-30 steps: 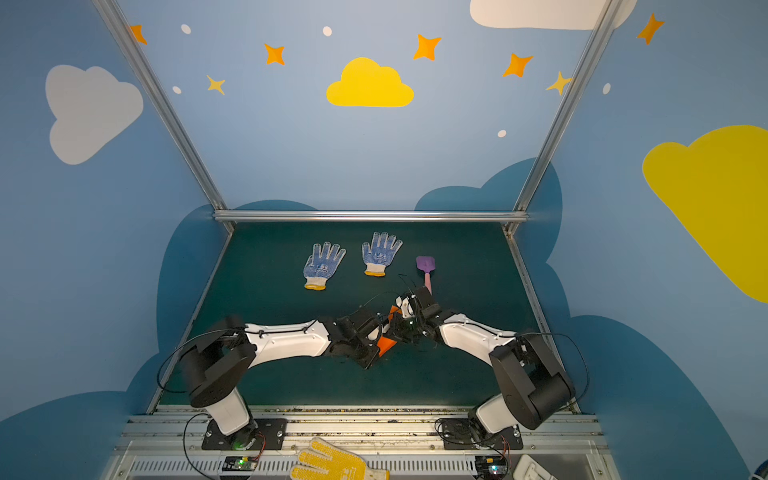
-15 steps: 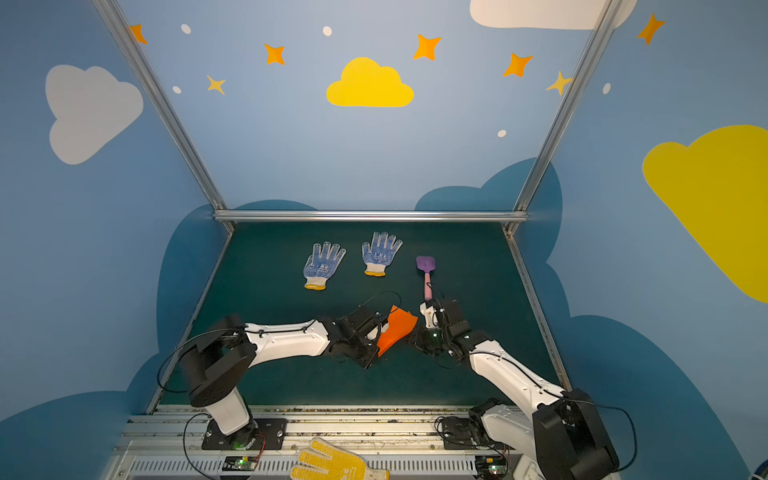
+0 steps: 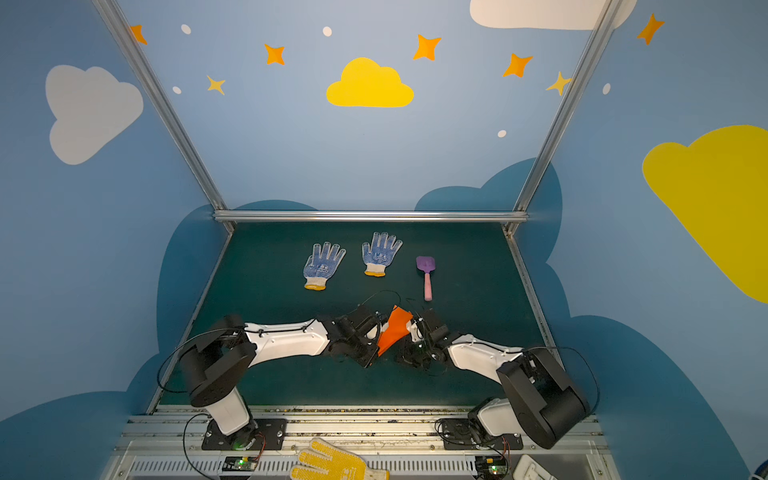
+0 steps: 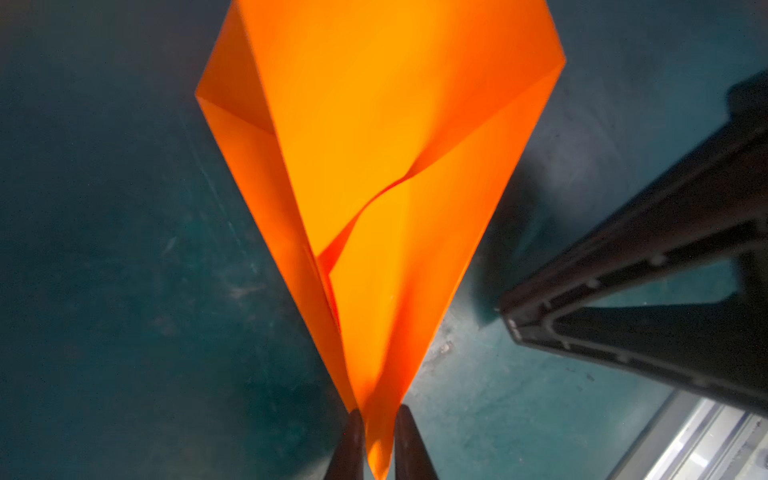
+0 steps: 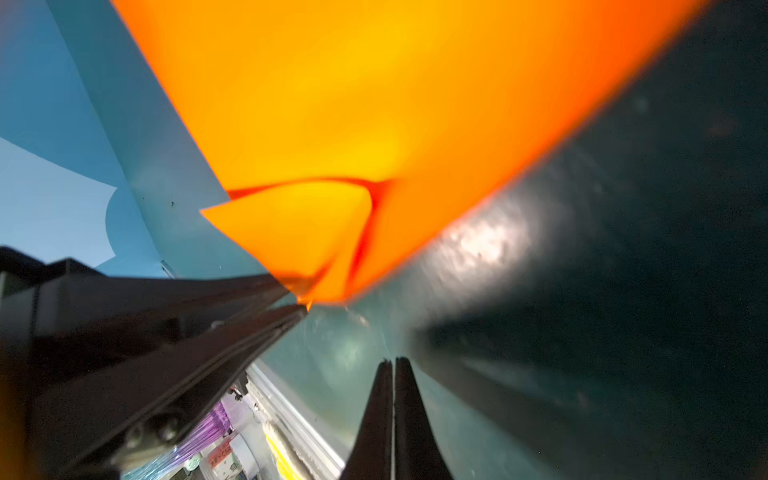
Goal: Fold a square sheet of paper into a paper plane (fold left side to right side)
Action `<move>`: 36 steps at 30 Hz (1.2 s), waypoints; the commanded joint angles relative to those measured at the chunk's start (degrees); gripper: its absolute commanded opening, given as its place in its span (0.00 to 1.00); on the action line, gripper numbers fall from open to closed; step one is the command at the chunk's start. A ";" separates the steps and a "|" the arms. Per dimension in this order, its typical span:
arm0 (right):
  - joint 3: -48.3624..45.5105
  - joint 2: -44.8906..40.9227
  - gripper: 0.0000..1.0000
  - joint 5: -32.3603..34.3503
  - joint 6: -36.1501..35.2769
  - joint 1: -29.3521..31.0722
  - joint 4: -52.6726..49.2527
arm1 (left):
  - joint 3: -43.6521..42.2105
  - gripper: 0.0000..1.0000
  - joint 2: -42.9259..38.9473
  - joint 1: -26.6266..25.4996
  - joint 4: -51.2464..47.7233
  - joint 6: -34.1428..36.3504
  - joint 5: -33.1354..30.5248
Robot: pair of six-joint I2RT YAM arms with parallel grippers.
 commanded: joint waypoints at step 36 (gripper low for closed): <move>13.88 11.80 0.00 1.45 -1.32 1.78 2.27 | -0.88 0.13 0.56 1.33 0.00 0.90 4.37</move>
